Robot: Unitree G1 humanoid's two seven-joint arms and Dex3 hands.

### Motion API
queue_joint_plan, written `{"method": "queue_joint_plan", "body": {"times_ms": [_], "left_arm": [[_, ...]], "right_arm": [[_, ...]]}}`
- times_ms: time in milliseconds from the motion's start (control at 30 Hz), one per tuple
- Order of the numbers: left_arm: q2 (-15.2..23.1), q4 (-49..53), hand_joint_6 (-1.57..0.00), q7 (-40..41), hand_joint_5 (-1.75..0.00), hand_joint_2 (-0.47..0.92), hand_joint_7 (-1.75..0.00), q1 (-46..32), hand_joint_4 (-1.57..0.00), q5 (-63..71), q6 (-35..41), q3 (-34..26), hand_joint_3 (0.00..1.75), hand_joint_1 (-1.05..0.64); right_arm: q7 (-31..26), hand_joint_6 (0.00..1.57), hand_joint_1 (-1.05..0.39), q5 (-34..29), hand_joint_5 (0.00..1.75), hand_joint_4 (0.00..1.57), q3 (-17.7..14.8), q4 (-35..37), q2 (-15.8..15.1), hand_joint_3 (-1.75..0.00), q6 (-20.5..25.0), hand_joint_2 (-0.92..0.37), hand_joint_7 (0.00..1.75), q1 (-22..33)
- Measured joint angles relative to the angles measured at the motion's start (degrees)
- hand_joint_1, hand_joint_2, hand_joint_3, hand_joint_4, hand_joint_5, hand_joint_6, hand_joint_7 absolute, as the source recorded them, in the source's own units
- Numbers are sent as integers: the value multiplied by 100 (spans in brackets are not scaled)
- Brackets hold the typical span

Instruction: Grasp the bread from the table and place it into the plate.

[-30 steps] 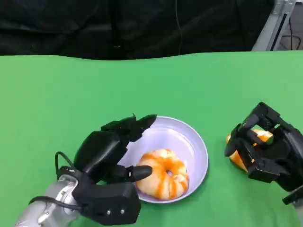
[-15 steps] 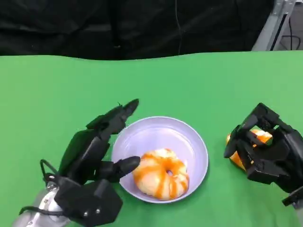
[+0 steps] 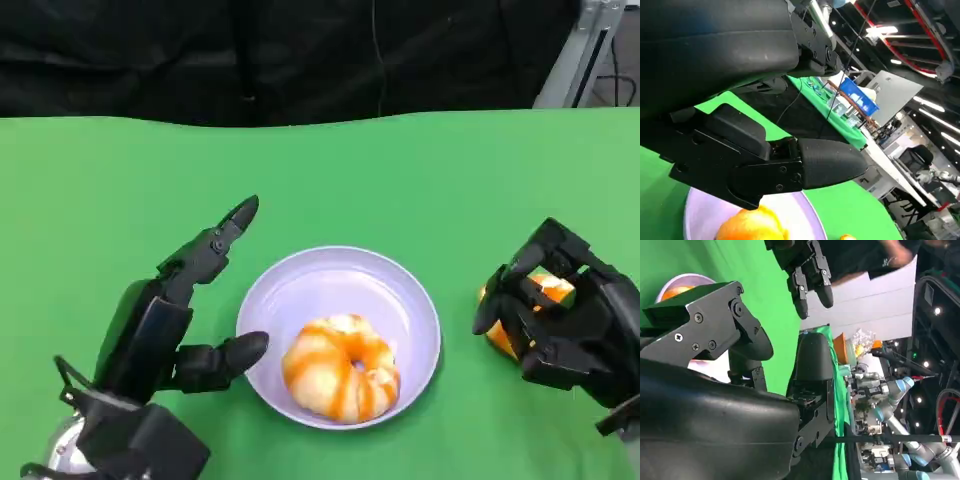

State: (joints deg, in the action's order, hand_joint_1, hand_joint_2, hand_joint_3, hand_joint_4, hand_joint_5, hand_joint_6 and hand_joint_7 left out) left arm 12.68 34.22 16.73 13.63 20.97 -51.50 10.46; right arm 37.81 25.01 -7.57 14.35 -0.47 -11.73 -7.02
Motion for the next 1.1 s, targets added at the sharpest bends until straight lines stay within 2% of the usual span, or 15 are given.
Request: {"method": "queue_joint_plan", "body": {"times_ms": [200, 500, 1100], "left_arm": [[-5, 1, -33, -169, -3, 92, -2, -315, -43, -353, -243, -212, 61, -92], [-137, 147, -34, -920, -2, 92, -1, -476, -44, -1292, -692, -415, 57, -89], [-342, 3, -38, -2221, -2, 92, -1, -913, -53, -2462, -746, -773, 45, -80]], "right_arm": [[9, 30, 14, 3, 175, 50, -9, 0, -7, -134, 15, -59, 175, 2], [40, 29, 14, 3, 175, 49, -10, 2, -17, -133, 44, -59, 175, 1], [98, 30, 14, -1, 175, 52, -78, 227, -37, -132, -7, -59, 175, -103]]}}
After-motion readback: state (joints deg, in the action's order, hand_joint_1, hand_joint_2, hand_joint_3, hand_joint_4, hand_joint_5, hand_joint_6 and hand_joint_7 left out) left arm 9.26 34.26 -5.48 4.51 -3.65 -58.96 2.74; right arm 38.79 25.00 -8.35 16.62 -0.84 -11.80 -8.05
